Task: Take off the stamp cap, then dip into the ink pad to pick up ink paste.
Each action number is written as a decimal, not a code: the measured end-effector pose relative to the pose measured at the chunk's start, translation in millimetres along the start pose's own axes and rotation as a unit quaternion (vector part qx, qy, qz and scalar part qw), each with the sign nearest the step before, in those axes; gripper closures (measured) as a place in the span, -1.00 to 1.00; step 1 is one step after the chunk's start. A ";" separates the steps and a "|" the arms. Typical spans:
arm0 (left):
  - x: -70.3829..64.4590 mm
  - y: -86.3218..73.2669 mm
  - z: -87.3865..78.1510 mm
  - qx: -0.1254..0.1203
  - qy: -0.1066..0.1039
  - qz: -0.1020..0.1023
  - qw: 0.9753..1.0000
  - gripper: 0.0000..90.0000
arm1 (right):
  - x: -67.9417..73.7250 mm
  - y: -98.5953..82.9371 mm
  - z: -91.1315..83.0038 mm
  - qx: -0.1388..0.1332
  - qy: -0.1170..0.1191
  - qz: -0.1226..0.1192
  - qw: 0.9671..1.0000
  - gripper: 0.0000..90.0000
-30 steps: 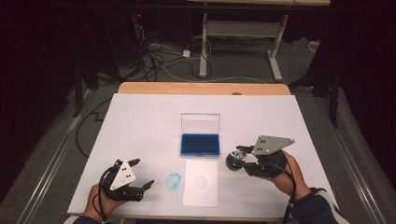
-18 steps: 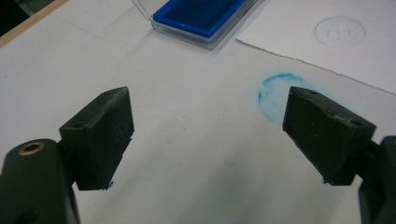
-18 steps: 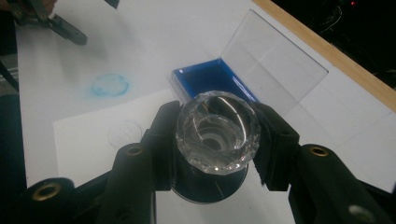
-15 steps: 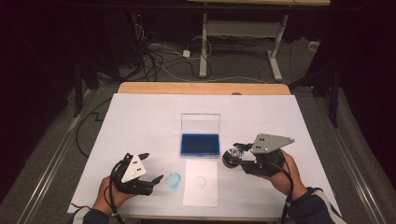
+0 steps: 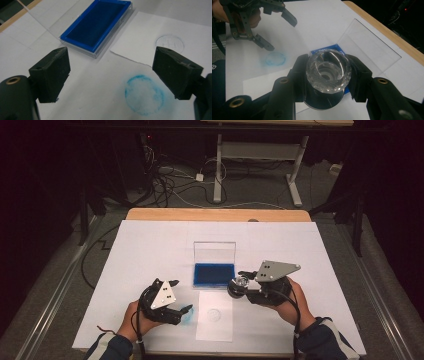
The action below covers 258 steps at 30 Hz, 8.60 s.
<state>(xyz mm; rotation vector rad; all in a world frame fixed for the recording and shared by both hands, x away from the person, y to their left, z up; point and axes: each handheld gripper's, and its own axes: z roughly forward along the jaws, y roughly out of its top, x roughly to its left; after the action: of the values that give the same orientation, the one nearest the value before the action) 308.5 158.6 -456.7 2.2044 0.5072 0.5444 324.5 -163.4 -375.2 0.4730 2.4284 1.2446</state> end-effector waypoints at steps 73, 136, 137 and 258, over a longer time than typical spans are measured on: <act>-47.7 39.0 42.8 -0.036 -0.105 0.021 0.994 -0.19 | 34.0 2.9 24.4 -0.036 0.074 -0.007 0.997 0.26; -7.8 15.5 -0.1 -0.029 -0.032 0.009 0.999 -0.19 | -1.3 -39.5 -36.3 -0.021 -0.014 0.003 1.000 0.26; -7.3 14.5 -0.9 -0.028 -0.030 0.008 0.999 -0.19 | -1.2 -39.9 -36.6 -0.021 -0.014 0.004 1.000 0.26; 8.1 -61.5 -55.9 -0.005 0.016 -0.061 0.998 -0.19 | -40.9 15.4 72.5 0.049 -0.003 -0.007 0.999 0.26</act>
<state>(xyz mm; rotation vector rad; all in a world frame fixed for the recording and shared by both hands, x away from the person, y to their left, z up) 274.5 233.8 -469.5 2.1425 0.6507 0.5175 396.1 -122.7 -394.8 0.4854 2.4913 1.1203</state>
